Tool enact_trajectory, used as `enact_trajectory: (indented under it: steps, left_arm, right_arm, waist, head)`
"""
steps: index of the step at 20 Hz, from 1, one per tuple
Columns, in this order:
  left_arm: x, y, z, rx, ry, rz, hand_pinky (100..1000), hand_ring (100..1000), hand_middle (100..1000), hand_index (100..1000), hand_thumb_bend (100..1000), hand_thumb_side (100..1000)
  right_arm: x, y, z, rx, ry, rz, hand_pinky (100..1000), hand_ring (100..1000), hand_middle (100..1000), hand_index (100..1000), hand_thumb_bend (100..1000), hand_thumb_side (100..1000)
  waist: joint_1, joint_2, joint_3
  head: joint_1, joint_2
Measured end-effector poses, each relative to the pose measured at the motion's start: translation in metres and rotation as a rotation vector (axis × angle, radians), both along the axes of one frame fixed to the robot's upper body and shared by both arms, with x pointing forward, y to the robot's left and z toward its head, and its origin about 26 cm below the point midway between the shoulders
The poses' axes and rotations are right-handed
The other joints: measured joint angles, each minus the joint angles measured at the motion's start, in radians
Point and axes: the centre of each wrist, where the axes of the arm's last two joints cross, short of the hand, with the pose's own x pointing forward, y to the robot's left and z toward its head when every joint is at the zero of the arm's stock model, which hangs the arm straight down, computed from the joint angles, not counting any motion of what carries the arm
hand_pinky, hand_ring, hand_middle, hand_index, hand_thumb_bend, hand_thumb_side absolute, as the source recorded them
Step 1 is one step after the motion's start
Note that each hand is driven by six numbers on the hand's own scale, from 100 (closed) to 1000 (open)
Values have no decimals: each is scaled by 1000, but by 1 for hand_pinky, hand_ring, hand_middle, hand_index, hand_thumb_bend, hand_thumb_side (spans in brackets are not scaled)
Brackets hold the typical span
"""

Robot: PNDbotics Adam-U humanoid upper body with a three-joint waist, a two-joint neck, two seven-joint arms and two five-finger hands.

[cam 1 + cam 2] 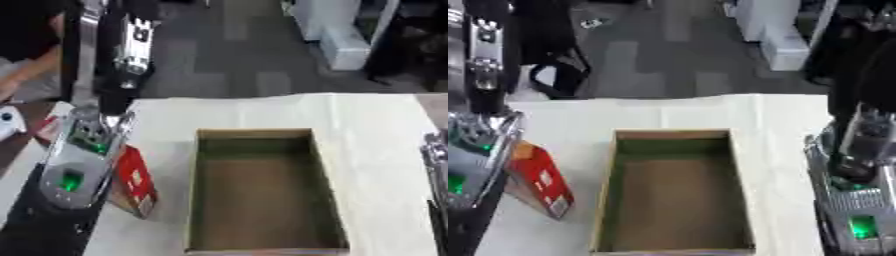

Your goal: Pick up objects on the table and place them in the box.

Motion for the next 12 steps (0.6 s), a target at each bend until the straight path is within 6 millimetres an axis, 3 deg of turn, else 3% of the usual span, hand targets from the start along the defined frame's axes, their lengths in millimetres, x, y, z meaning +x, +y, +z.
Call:
enact_trajectory:
  steps: [9,12]
  left_arm:
    - [-4,3,-4,-10,6,1,722,715,795,871,100,876]
    - [-6,5,-5,3,1,5,723,716,797,874,100,735]
  right_arm:
    - [1,-3,-6,1,39,-20,570,774,843,871,100,811]
    - [1,-5,-9,0,53,-30,555,771,841,869,100,812]
  waist:
    - [5,6,6]
    - [6,12,8]
  head:
    - [46,62]
    - [49,71]
